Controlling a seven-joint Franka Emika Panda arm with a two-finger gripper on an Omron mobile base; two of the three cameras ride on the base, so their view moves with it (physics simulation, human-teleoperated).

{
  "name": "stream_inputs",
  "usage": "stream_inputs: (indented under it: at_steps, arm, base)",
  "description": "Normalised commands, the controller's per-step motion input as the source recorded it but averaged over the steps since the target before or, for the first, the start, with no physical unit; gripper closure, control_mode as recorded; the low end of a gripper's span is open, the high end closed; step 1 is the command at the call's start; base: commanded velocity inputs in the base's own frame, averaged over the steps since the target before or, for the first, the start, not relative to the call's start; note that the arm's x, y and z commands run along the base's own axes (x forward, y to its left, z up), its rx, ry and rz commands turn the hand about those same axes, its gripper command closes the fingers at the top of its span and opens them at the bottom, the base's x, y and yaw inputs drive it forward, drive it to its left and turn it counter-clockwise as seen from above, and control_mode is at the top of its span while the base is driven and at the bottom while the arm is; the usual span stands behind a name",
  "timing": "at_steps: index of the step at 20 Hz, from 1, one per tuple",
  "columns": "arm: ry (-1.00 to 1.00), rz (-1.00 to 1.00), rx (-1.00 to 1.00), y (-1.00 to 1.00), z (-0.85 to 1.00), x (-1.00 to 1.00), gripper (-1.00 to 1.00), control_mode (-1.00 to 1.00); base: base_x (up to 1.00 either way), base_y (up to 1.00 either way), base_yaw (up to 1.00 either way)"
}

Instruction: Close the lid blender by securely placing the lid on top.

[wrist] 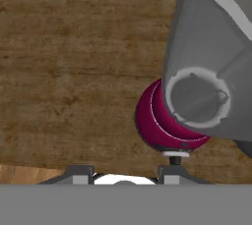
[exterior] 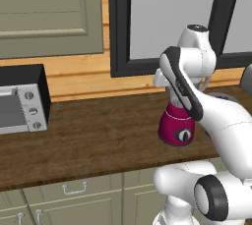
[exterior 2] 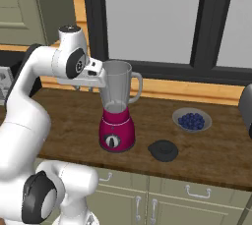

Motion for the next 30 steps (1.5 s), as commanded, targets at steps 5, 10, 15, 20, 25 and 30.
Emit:
stream_inputs:
  at_steps: [5,10,15,20,25,30]
  arm:
    - [0.0,-0.02,0.0,-0.13,-0.07,-0.34,-1.0,-1.0]
    - [0.0,-0.03,0.0,-0.29,-0.2,-0.43,-1.0,-1.0]
    - [0.0,-0.1,0.0,-0.63,-0.27,-0.44,-1.0,-1.0]
    - [0.0,-0.14,0.0,-0.76,-0.36,-0.36,-1.0,-1.0]
    - [0.0,-0.09,0.0,-0.67,-0.51,-0.14,-1.0,-1.0]
    - [0.01,-0.03,0.0,-0.57,-0.52,0.0,-1.0,-1.0]
  base:
    - [0.0,0.0,0.0]
    - [0.0,0.0,0.0]
    - [0.0,0.0,0.0]
    - [0.0,0.0,0.0]
    - [0.0,0.0,0.0]
    - [0.0,0.0,0.0]
